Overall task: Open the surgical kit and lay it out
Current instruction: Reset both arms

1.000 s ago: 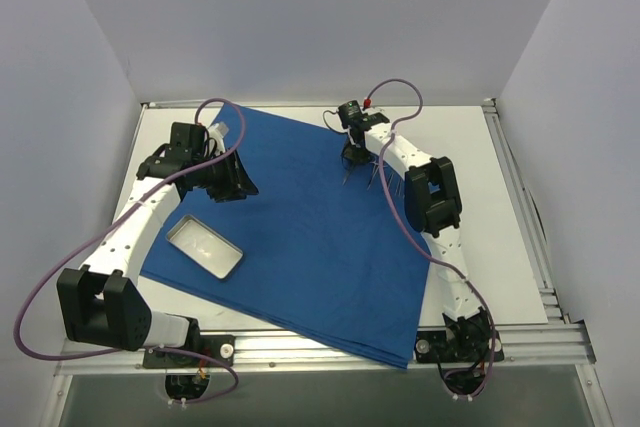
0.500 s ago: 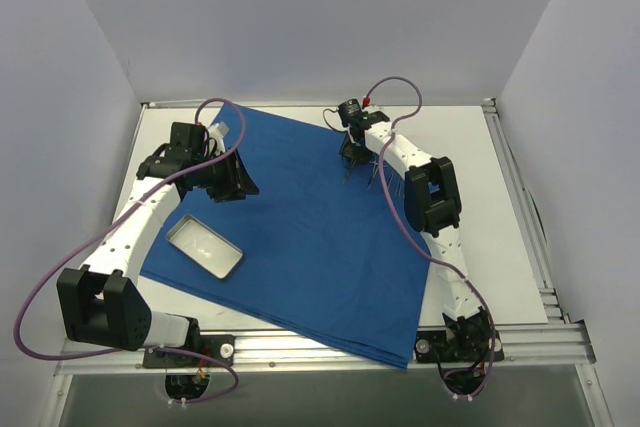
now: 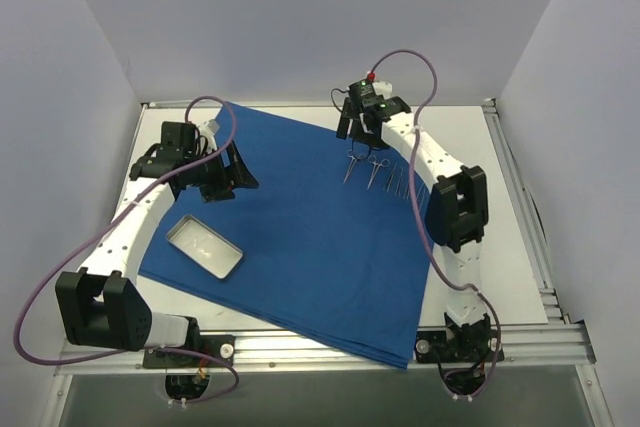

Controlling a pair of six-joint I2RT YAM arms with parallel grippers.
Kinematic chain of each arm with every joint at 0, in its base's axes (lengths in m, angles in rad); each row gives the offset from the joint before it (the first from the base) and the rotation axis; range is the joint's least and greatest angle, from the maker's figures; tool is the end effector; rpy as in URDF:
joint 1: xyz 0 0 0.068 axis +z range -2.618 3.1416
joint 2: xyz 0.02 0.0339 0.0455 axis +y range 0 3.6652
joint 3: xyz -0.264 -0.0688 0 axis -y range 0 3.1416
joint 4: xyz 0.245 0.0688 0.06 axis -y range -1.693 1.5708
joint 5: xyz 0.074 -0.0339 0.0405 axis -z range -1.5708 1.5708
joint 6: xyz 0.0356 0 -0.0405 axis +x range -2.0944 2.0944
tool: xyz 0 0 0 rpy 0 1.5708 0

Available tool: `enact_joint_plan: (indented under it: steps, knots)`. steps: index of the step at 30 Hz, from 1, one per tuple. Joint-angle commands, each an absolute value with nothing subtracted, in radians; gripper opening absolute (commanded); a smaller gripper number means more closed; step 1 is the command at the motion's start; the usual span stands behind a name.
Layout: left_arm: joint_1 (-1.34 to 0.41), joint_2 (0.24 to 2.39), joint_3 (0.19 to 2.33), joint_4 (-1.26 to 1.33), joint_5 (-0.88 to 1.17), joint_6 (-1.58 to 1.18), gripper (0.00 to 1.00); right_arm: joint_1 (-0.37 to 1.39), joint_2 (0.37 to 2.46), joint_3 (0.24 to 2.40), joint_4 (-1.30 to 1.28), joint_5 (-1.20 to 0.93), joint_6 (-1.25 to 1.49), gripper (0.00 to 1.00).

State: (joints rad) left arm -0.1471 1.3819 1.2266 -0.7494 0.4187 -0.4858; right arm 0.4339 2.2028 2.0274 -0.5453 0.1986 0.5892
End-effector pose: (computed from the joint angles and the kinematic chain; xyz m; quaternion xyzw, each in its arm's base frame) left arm 0.2824 -0.0565 0.3104 -0.0888 0.9226 -0.2862 0.2428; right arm 0.4652 0.2078 0.2710 0.1111 0.9006 0.1221 0.4020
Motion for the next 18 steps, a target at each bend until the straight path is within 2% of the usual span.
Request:
enact_joint_plan:
  steps: [1, 5, 6, 12, 13, 18]
  knots:
    - [-0.126, 1.332, 1.235, -0.696, 0.456, -0.497, 0.83, 0.442, 2.028, 1.930, -0.512, 0.190, 0.525, 0.82]
    - [-0.124, 1.292, 1.190, -0.660, 0.486, -0.564, 0.83, 0.440, 1.948, 1.788, -0.489, 0.166, 0.506, 0.93]
    - [-0.121, 1.284, 1.178, -0.657, 0.500, -0.580, 0.83, 0.440, 1.933, 1.761, -0.479, 0.158, 0.503, 1.00]
    - [-0.080, 1.226, 1.072, -0.603, 0.515, -0.698, 0.86, 0.425, 1.766, 1.522, -0.384, 0.065, 0.482, 1.00]
    - [-0.071, 1.226, 1.057, -0.586, 0.535, -0.712, 0.89, 0.417, 1.749, 1.493, -0.373, 0.048, 0.483, 1.00]
    - [-0.034, 1.218, 0.925, -0.399, 0.653, -0.836, 0.91, 0.405, 1.626, 1.271, -0.266, -0.112, 0.503, 1.00]
